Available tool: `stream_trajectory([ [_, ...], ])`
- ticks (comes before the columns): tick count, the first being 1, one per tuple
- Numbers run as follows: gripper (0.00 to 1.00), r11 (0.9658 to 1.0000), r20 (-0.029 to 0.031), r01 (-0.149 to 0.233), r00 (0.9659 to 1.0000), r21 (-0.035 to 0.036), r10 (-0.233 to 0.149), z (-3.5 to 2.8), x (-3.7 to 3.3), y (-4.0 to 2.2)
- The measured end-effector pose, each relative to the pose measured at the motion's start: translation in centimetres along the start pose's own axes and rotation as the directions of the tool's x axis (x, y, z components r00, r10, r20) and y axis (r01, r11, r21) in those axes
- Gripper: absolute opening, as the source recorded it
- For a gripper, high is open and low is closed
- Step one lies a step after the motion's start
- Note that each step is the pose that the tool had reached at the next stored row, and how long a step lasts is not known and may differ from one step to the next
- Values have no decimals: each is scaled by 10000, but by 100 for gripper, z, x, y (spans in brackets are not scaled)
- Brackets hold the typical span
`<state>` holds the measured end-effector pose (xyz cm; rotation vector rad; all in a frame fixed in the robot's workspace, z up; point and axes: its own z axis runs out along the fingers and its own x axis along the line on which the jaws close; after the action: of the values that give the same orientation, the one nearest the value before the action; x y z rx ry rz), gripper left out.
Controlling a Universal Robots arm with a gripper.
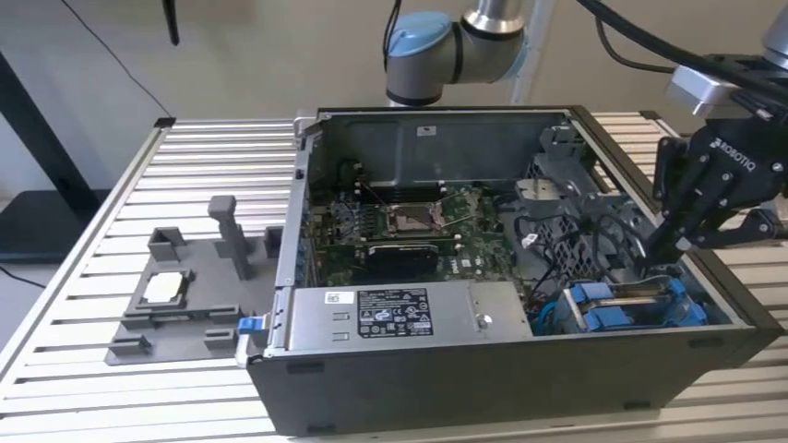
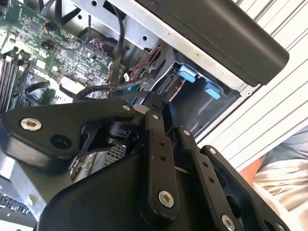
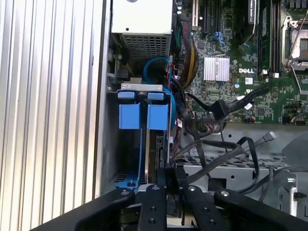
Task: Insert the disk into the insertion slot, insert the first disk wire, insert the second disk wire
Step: 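Insert the first disk wire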
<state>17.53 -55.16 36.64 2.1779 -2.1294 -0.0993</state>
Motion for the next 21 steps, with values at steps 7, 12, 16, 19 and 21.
stream_trajectory([
  [7,19,10000,0,1,10000,-1,-1,48,21,-11],
  [12,19,10000,0,1,10000,-1,-1,92,29,-21],
  [16,19,10000,0,1,10000,-1,-1,145,29,-30],
  [19,19,10000,1,1,10000,-1,-1,171,34,-35],
  [21,19,10000,1,-2,10000,-1,2,183,42,-37],
])
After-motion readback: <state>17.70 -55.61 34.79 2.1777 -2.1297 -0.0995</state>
